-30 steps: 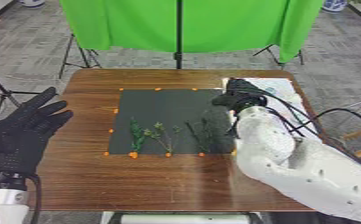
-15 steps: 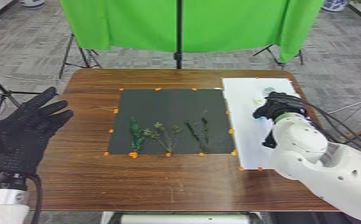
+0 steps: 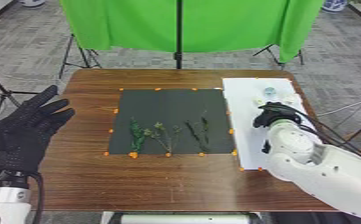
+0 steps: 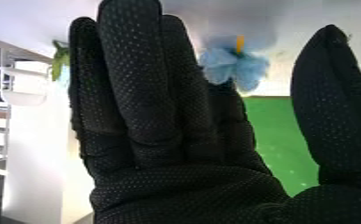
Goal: Arrange flowers
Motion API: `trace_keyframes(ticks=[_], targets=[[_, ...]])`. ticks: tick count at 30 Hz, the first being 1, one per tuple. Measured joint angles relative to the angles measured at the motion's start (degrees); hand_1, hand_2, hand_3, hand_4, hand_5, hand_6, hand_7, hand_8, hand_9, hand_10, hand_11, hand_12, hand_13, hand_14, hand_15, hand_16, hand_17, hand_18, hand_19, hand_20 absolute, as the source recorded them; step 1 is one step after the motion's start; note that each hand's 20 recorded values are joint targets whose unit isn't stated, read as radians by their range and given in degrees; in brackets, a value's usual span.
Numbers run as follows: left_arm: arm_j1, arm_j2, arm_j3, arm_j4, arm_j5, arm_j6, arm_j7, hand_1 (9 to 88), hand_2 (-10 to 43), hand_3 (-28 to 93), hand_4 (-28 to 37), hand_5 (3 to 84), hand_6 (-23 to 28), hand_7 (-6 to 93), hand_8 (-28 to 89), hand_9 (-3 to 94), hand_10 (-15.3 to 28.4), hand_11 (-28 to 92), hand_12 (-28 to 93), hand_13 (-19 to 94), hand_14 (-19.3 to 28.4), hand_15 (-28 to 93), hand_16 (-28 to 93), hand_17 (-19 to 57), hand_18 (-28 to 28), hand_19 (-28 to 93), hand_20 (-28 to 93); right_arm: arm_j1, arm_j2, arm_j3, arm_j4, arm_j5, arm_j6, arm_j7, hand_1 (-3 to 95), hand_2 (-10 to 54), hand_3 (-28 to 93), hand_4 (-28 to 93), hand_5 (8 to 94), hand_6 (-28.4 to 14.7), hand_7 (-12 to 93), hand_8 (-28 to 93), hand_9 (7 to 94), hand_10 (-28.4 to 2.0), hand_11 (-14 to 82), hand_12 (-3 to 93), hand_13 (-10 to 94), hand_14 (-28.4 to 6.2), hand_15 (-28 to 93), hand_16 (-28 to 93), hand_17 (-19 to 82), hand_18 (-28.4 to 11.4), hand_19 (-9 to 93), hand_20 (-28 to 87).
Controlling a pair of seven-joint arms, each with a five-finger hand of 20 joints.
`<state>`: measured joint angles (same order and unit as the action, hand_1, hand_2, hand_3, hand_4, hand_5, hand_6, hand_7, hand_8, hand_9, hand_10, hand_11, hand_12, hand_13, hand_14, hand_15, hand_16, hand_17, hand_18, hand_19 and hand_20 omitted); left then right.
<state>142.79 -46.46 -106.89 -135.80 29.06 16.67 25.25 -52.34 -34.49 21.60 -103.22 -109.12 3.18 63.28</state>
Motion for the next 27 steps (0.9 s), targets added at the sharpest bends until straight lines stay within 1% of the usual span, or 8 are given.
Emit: trace_keyframes(ticks=[3,6,8,12,16,20,24,27], targets=[[-0.25,0.03,0.21,0.08,0.00,-0.07,-0.18,22.0,9.4,78,-27.2,37.1,9.9,13.4,-9,33.8,19.6,31,10,24,27.1,63,-13,-10.3,21.0,54,17,1.00,-0.33,-1.91,1.49,-0.68,2.95,-0.01,40.3,-8.3,74,-26,60.7,1.0,16,-13,78.2,-14.7,20.6,14.6,80,-10.4,46,15,46,-20.5,85,-15],[-0.39,0.06,0.31,0.13,0.00,-0.10,-0.30,22.0,9.4,78,-27.2,37.1,9.9,13.4,-9,33.8,19.6,31,10,24,27.1,63,-13,-10.3,21.0,54,17,2.28,-0.26,-5.09,2.28,-3.45,7.42,0.01,49.8,-9.4,70,-28,73.9,1.0,17,-2,85.6,-10.7,17.7,18.9,84,-7.4,43,18,49,-17.6,85,-15],[-0.43,0.07,0.32,0.15,0.00,-0.16,-0.39,21.9,9.4,78,-27.1,37.1,9.9,13.4,-9,33.8,19.6,31,10,24,27.2,63,-13,-10.3,21.0,54,17,3.75,-0.25,-8.56,2.83,-6.47,10.47,0.19,53.3,-9.5,69,-28,81.4,1.5,18,1,90.6,-8.9,15.8,21.8,87,-5.9,41,19,50,-16.3,86,-15],[-0.48,0.10,0.32,0.21,0.02,-0.39,-0.58,21.8,9.3,78,-27.1,37.0,9.8,13.4,-9,33.8,19.6,31,10,24,27.2,63,-13,-10.3,21.0,54,17,4.54,-0.40,-11.43,3.63,-10.49,13.45,0.58,54.9,-9.5,69,-28,83.9,1.5,18,2,93.1,-7.6,14.2,24.7,89,-4.7,41,21,51,-15.3,88,-15],[-0.41,0.20,0.06,0.21,0.09,-0.65,-0.57,21.8,9.2,78,-27.2,36.9,9.7,13.4,-9,33.7,19.6,31,10,24,27.0,63,-13,-10.3,21.1,54,17,4.51,-0.37,-12.26,3.96,-12.04,15.70,0.78,55.0,-9.5,69,-28,84.8,1.3,18,3,93.5,-7.0,16.0,24.5,90,-4.0,41,22,52,-14.8,89,-15],[-0.30,0.22,-0.52,0.16,0.27,-1.09,-0.57,21.3,8.5,78,-27.4,36.7,9.7,13.4,-9,33.6,19.4,30,10,24,27.0,62,-13,-10.4,21.2,54,17,5.20,-0.25,-14.11,3.76,-15.86,21.38,0.86,55.0,-9.5,70,-28,85.4,1.3,18,3,93.6,-7.0,17.0,24.6,91,-3.9,42,22,52,-14.8,90,-15],[-0.37,0.23,-0.85,0.03,0.48,-1.30,-0.60,21.1,8.3,77,-27.6,36.5,9.6,13.4,-9,33.5,19.4,30,10,24,26.9,62,-13,-10.3,21.4,54,17,8.30,-0.16,-17.74,1.72,-18.83,25.84,0.31,54.8,-9.5,71,-28,85.6,1.2,18,4,93.7,-7.1,18.0,24.2,91,-3.8,42,23,51,-14.8,91,-15],[-0.75,0.37,-1.03,-0.26,1.13,-1.86,-0.98,21.2,8.3,77,-27.7,36.1,9.2,13.9,-9,33.6,19.0,31,10,24,26.8,63,-13,-10.2,21.6,55,17,13.51,-0.60,-23.31,-0.78,-18.95,27.33,-2.29,54.5,-9.5,71,-28,85.7,1.3,18,4,93.7,-7.3,18.2,24.5,90,-3.7,43,23,51,-14.8,91,-15]])
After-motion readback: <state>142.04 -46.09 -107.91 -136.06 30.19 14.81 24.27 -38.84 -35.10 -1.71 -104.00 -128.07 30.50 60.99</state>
